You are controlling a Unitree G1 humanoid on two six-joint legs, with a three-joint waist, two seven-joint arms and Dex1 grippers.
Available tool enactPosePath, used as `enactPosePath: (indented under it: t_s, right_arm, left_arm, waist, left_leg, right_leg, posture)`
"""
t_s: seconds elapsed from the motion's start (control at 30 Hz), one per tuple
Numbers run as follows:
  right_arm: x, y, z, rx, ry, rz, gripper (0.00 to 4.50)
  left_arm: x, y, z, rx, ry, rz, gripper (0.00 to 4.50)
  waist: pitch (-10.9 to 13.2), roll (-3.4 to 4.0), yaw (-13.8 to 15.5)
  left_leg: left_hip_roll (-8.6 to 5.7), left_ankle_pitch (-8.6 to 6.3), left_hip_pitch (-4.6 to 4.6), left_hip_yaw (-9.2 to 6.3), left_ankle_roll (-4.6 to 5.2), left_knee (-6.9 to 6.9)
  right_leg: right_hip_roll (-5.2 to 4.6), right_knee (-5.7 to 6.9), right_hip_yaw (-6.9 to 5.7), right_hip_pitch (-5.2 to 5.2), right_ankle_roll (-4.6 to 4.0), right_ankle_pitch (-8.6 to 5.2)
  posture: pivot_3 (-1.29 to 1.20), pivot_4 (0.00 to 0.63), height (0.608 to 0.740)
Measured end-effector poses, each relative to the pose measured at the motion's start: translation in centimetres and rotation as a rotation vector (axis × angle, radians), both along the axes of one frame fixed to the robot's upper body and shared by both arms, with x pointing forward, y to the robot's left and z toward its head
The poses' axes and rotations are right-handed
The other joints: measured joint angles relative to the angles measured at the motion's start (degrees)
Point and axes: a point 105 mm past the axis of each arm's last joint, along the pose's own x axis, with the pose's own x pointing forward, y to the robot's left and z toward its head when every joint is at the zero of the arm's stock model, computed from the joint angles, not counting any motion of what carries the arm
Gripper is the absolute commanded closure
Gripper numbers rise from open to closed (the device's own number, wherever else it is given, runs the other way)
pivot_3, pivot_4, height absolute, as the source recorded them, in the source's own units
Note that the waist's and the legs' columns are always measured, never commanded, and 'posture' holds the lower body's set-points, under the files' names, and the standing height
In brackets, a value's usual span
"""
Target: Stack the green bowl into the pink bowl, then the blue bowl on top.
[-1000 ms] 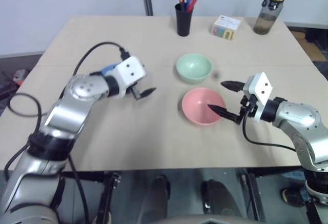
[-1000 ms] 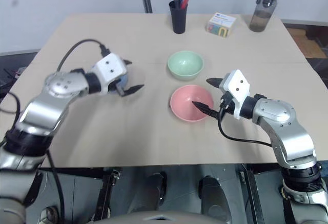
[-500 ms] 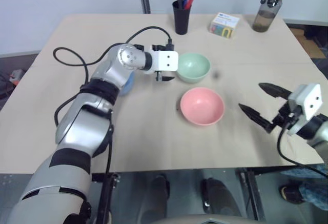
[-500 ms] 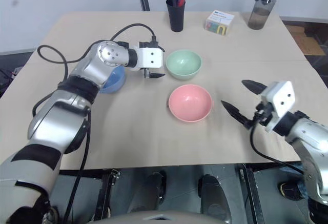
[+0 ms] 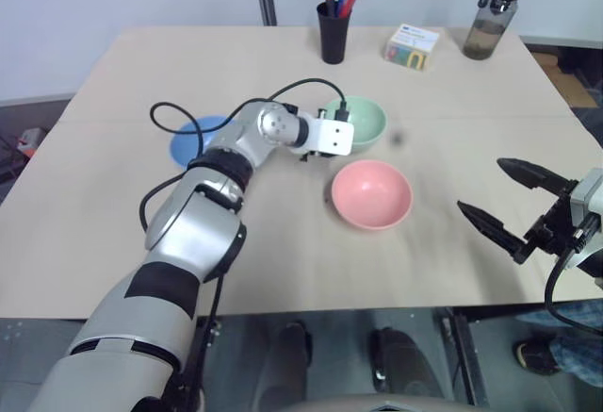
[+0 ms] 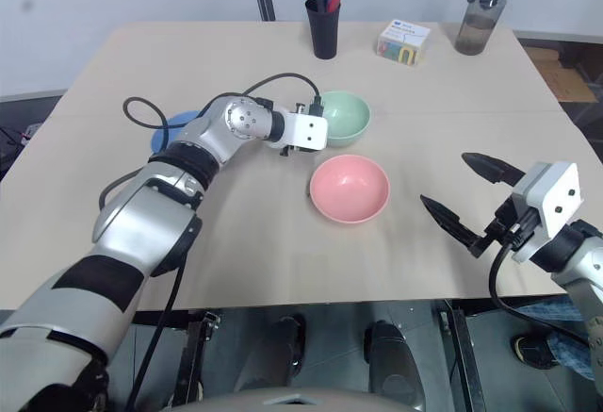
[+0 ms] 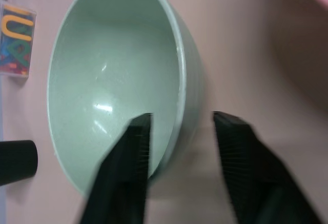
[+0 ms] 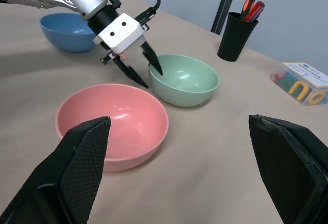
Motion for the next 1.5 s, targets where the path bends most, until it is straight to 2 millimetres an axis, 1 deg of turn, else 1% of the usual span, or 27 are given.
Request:
enactPosePath:
  t_s: [0.13, 0.23, 0.3, 0.37, 0.4, 0.43, 0.5, 0.6, 0.63, 0.67, 0.7, 0.73, 0.8, 0.83, 0.87, 0.93, 0.97, 1.0, 1.03, 1.1, 1.13, 1.2, 1.23, 1.33, 1.43, 1.5]
  right_arm:
    - [0.2, 0.2, 0.3, -0.014, -0.009, 0.008, 0.0]
    - [0.3, 0.3, 0.3, -0.013, -0.014, 0.012, 0.0]
    - [0.3, 0.3, 0.2, -0.017, -0.014, 0.012, 0.0]
    - [0.3, 0.3, 0.1, -0.02, -0.008, 0.013, 0.0]
    - [0.2, 0.2, -0.1, -0.019, 0.0, 0.012, 0.0]
    - [0.2, 0.2, -0.2, -0.019, 0.006, 0.009, 0.0]
    - [0.3, 0.2, -0.4, -0.017, 0.013, 0.01, 0.0]
    - [0.4, 0.2, -0.5, -0.014, 0.012, 0.012, 0.0]
    - [0.4, 0.2, -0.5, -0.014, 0.011, 0.012, 0.0]
    - [0.4, 0.3, -0.5, -0.015, 0.01, 0.014, 0.0]
    - [0.5, 0.4, -0.5, -0.016, 0.007, 0.019, 0.0]
    - [0.5, 0.4, -0.5, -0.017, 0.006, 0.021, 0.0]
    - [0.6, 0.5, -0.6, -0.02, 0.008, 0.022, 0.0]
    - [0.6, 0.6, -0.7, -0.02, 0.011, 0.024, 0.0]
    - [0.6, 0.7, -0.8, -0.021, 0.014, 0.028, 0.0]
    - [0.7, 0.7, -0.8, -0.024, 0.011, 0.028, 0.0]
    - [0.7, 0.7, -0.8, -0.025, 0.008, 0.03, 0.0]
    - [0.8, 0.8, -0.9, -0.03, 0.004, 0.03, 0.0]
    - [0.8, 0.8, -0.9, -0.03, 0.004, 0.031, 0.0]
    - [0.9, 0.9, -1.1, -0.031, 0.01, 0.031, 0.0]
    - [0.9, 0.9, -1.1, -0.031, 0.011, 0.03, 0.0]
    - [1.0, 1.0, -1.3, -0.035, 0.014, 0.031, 0.0]
    - [1.1, 1.1, -1.3, -0.039, 0.014, 0.034, 0.0]
    - [1.2, 1.1, -1.4, -0.042, 0.012, 0.03, 0.0]
    - [1.3, 1.2, -1.5, -0.043, 0.012, 0.031, 0.0]
    - [1.3, 1.3, -1.6, -0.042, 0.016, 0.035, 0.0]
  left_arm:
    - [-0.2, -0.2, 0.0, -0.001, 0.004, -0.022, 3.6]
    - [-0.5, -0.2, 0.6, -0.019, 0.015, -0.044, 3.6]
    - [-1.5, -0.2, 2.7, -0.07, 0.02, -0.122, 3.6]
    - [-3.7, -0.6, 5.5, -0.145, 0.027, -0.233, 3.6]
    - [-5.3, -0.8, 6.8, -0.172, 0.032, -0.296, 3.6]
    - [-6.2, -1.1, 7.5, -0.183, 0.036, -0.337, 3.6]
    - [-8.0, -1.0, 7.8, -0.176, 0.049, -0.387, 3.6]
    - [-9.2, -0.9, 7.1, -0.171, 0.078, -0.384, 3.6]
    - [-9.3, -0.9, 7.0, -0.175, 0.086, -0.376, 3.36]
    - [-9.2, -0.9, 7.1, -0.179, 0.084, -0.366, 3.22]
    - [-8.9, -0.9, 7.2, -0.186, 0.07, -0.339, 2.78]
    - [-8.6, -0.8, 7.3, -0.184, 0.059, -0.318, 2.5]
    - [-7.3, -0.2, 7.1, -0.184, 0.032, -0.243, 1.63]
    - [-6.4, 0.1, 7.0, -0.179, 0.019, -0.193, 1.43]
    - [-5.6, 0.4, 6.9, -0.173, 0.003, -0.148, 0.84]
    - [-4.3, 0.6, 6.6, -0.139, -0.034, -0.083, 0.84]
    - [-3.9, 0.7, 6.5, -0.135, -0.044, -0.065, 0.84]
    - [-1.8, 0.5, 5.7, -0.04, -0.102, 0.007, 0.84]
    - [-1.7, 0.5, 5.6, -0.032, -0.108, 0.012, 0.84]
    - [-0.7, 0.1, 5.0, 0.017, -0.138, 0.039, 0.84]
    - [-0.5, 0.0, 4.8, 0.023, -0.14, 0.043, 0.84]
    - [0.2, -0.9, 4.3, 0.061, -0.158, 0.052, 0.84]
    - [0.7, -1.5, 3.6, 0.101, -0.171, 0.059, 0.84]
    - [1.1, -1.6, 2.5, 0.129, -0.158, 0.079, 0.84]
    - [1.5, -1.8, 0.9, 0.175, -0.137, 0.1, 0.84]
    - [1.6, -1.6, 0.2, 0.198, -0.133, 0.11, 1.35]
  waist:
    - [0.0, 0.0, 0.0]
    - [0.0, -0.01, 0.0]
    - [0.0, 0.02, -0.2]
    - [0.0, 0.06, -0.2]
    - [0.0, 0.08, -0.2]
    - [0.0, 0.1, -0.2]
    - [0.0, 0.13, -0.1]
    - [0.0, 0.12, -0.1]
    - [0.0, 0.12, 0.0]
    - [0.0, 0.12, 0.0]
    - [0.0, 0.12, 0.0]
    - [0.0, 0.12, 0.0]
    - [0.0, 0.12, 0.0]
    - [0.0, 0.11, 0.0]
    - [0.0, 0.11, 0.0]
    - [0.0, 0.1, 0.2]
    - [0.0, 0.11, 0.2]
    - [0.0, 0.08, 0.2]
    - [0.0, 0.08, 0.3]
    - [0.0, 0.07, 0.1]
    - [0.0, 0.07, 0.1]
    - [0.1, 0.06, 0.2]
    - [0.1, 0.06, 0.2]
    - [0.1, 0.05, -0.1]
    - [0.1, 0.05, 0.0]
    - [0.1, 0.05, 0.0]
  left_leg:
    - [0.0, 0.0, 0.0, 0.0, 0.0, 0.0]
    - [0.0, 0.0, 0.0, 0.0, 0.0, 0.0]
    - [0.01, 0.0, 0.0, 0.0, -0.01, -0.02]
    - [0.02, 0.0, 0.02, 0.01, -0.01, -0.07]
    - [0.03, 0.0, 0.04, 0.01, -0.01, -0.08]
    - [0.03, 0.0, 0.08, 0.02, -0.01, -0.08]
    - [0.02, 0.0, 0.22, 0.03, -0.01, -0.07]
    - [0.03, 0.02, 0.29, 0.0, 0.01, 0.06]
    - [0.03, 0.02, 0.29, -0.02, 0.01, 0.15]
    - [0.03, 0.02, 0.3, -0.05, 0.01, 0.24]
    - [0.03, 0.02, 0.37, -0.06, 0.01, 0.34]
    - [0.03, 0.02, 0.37, -0.06, 0.01, 0.42]
    - [0.02, 0.01, 0.34, -0.07, 0.02, 0.5]
    - [0.02, 0.01, 0.31, -0.09, 0.02, 0.53]
    - [0.01, 0.01, 0.29, -0.11, 0.02, 0.53]
    - [0.0, 0.01, 0.25, -0.13, 0.02, 0.53]
    - [0.0, 0.01, 0.24, -0.11, 0.02, 0.53]
    - [-0.02, 0.0, 0.18, -0.15, 0.02, 0.53]
    - [-0.02, 0.0, 0.18, -0.14, 0.02, 0.52]
    - [-0.02, -0.01, 0.19, -0.13, 0.03, 0.51]
    - [-0.02, -0.01, 0.19, -0.13, 0.03, 0.51]
    - [-0.02, -0.01, 0.18, -0.14, 0.03, 0.51]
    - [-0.02, -0.01, 0.17, -0.13, 0.03, 0.52]
    - [-0.02, -0.02, 0.16, -0.12, 0.04, 0.5]
    - [-0.02, -0.02, 0.15, -0.13, 0.04, 0.43]
    - [-0.02, -0.02, 0.13, -0.12, 0.04, 0.43]
  right_leg:
    - [0.0, 0.01, 0.0, 0.0, 0.0, 0.0]
    - [0.0, 0.02, 0.0, 0.0, 0.0, 0.0]
    - [0.0, 0.05, 0.01, -0.01, -0.06, 0.03]
    - [-0.01, 0.04, 0.03, -0.01, -0.26, 0.13]
    - [-0.01, 0.06, 0.03, 0.0, -0.27, 0.13]
    - [-0.01, 0.07, 0.04, 0.02, -0.27, 0.13]
    - [-0.01, 0.09, 0.05, 0.11, -0.26, 0.12]
    - [0.01, 0.15, 0.04, 0.18, -0.06, 0.0]
    - [0.03, 0.17, 0.03, 0.23, -0.14, -0.05]
    - [0.05, 0.17, 0.03, 0.29, -0.22, -0.1]
    - [0.06, 0.17, 0.03, 0.39, -0.25, -0.11]
    - [0.06, 0.17, 0.04, 0.43, -0.24, -0.11]
    - [0.06, 0.17, 0.04, 0.45, -0.22, -0.1]
    - [0.08, 0.17, 0.04, 0.45, -0.21, -0.09]
    - [0.09, 0.16, 0.04, 0.44, -0.2, -0.09]
    - [0.09, 0.13, 0.03, 0.44, -0.17, -0.08]
    - [0.09, 0.11, 0.04, 0.43, -0.14, -0.06]
    - [0.09, 0.09, 0.01, 0.42, 0.03, 0.03]
    - [0.09, 0.09, 0.01, 0.42, 0.04, 0.03]
    - [0.09, 0.08, 0.03, 0.4, 0.04, 0.03]
    - [0.09, 0.08, 0.02, 0.4, 0.04, 0.03]
    - [0.09, 0.08, 0.01, 0.41, 0.04, 0.03]
    - [0.08, 0.07, 0.02, 0.4, 0.04, 0.03]
    - [0.09, 0.07, 0.03, 0.36, 0.04, 0.03]
    - [0.09, 0.08, 0.03, 0.33, 0.04, 0.03]
    - [0.09, 0.07, 0.03, 0.32, 0.04, 0.03]
  posture:
    - [0.0, 0.15, 0.74]
    - [0.0, 0.15, 0.74]
    - [0.0, 0.15, 0.74]
    - [0.0, 0.15, 0.74]
    - [0.0, 0.15, 0.74]
    - [0.0, 0.15, 0.74]
    - [0.0, 0.15, 0.74]
    - [0.0, 0.15, 0.74]
    - [0.0, 0.15, 0.74]
    - [0.0, 0.15, 0.74]
    - [0.0, 0.15, 0.74]
    - [0.0, 0.15, 0.74]
    - [0.0, 0.15, 0.74]
    - [0.0, 0.15, 0.74]
    - [0.0, 0.15, 0.74]
    - [0.0, 0.15, 0.74]
    - [0.0, 0.15, 0.74]
    - [0.0, 0.15, 0.74]
    - [0.0, 0.15, 0.74]
    - [0.0, 0.15, 0.74]
    - [0.0, 0.15, 0.74]
    - [0.0, 0.15, 0.74]
    - [0.0, 0.15, 0.74]
    - [0.0, 0.15, 0.74]
    - [0.0, 0.15, 0.74]
    - [0.0, 0.15, 0.74]
